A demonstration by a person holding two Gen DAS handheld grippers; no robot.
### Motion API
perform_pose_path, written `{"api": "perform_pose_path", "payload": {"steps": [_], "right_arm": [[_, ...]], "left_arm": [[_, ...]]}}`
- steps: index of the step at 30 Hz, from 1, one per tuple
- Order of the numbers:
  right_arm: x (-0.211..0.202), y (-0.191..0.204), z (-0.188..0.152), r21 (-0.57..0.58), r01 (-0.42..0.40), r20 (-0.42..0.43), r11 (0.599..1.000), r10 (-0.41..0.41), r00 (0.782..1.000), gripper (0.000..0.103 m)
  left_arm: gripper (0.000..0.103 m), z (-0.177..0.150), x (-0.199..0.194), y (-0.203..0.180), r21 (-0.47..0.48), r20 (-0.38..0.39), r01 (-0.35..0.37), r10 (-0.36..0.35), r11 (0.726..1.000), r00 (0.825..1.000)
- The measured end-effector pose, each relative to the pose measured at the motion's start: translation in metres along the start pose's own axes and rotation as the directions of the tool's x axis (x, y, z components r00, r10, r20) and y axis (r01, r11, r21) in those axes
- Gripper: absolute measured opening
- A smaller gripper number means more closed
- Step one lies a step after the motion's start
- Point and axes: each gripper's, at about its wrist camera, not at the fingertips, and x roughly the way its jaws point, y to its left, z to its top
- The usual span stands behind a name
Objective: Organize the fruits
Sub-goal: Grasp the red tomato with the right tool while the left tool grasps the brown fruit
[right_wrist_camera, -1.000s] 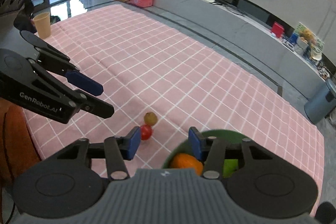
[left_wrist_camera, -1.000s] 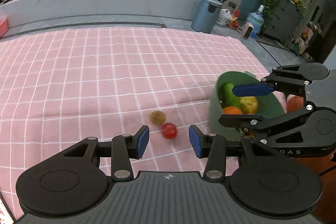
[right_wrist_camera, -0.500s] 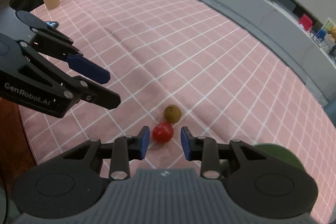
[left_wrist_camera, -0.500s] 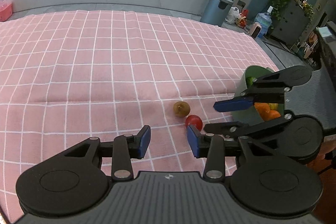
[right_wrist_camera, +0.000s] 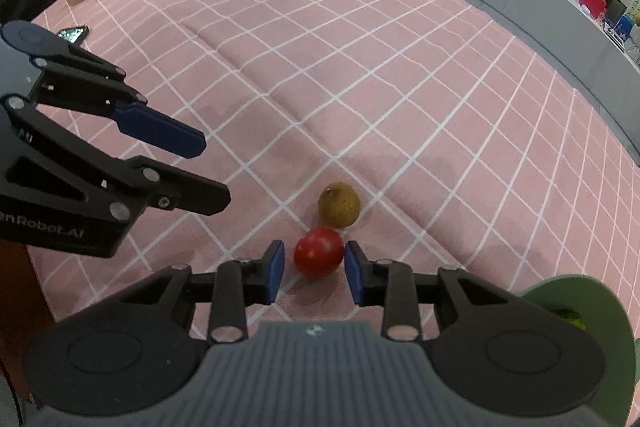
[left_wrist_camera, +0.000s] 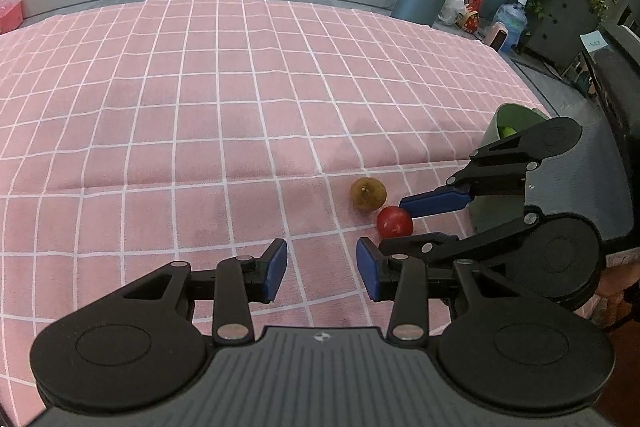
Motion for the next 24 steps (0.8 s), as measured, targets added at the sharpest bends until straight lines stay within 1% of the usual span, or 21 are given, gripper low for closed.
{"api": "perform_pose_path", "payload": {"steps": [2, 3, 8, 14, 19, 24], "right_arm": [[0.001, 0.001, 0.0, -0.009, 0.013, -0.004, 1.0, -0.013, 1.0, 0.027], [0.001, 0.001, 0.0, -0.011, 0.02, -0.006, 1.0, -0.02, 1.0, 0.023], [-0.004, 0.0, 0.0, -0.013, 0.016, 0.004, 1.0, -0.016, 1.0, 0.023], [-0.029, -0.006, 0.003, -0.031, 0.06, 0.054, 0.998, -0.058, 0.997, 0.023], [-0.047, -0.03, 0.006, 0.024, 0.095, 0.101, 0.995, -0.097, 0.99, 0.023], [-0.053, -0.05, 0.004, 0.103, 0.075, 0.125, 0.992, -0.088, 0.988, 0.023]], "left_arm": [[0.047, 0.0, 0.002, 0.001, -0.001, -0.003, 0.002, -0.002, 1.0, 1.0], [0.047, 0.002, 0.003, 0.001, -0.001, -0.004, 0.003, -0.003, 1.0, 1.0], [0.047, 0.004, 0.004, 0.0, 0.007, -0.001, 0.012, -0.012, 1.0, 1.0], [0.047, 0.01, 0.009, -0.008, 0.038, 0.011, 0.027, -0.027, 0.999, 1.0], [0.047, 0.017, 0.019, -0.019, 0.068, 0.018, 0.039, -0.04, 0.997, 0.999], [0.047, 0.023, 0.037, -0.032, 0.094, 0.007, 0.024, -0.025, 0.995, 1.0]]}}
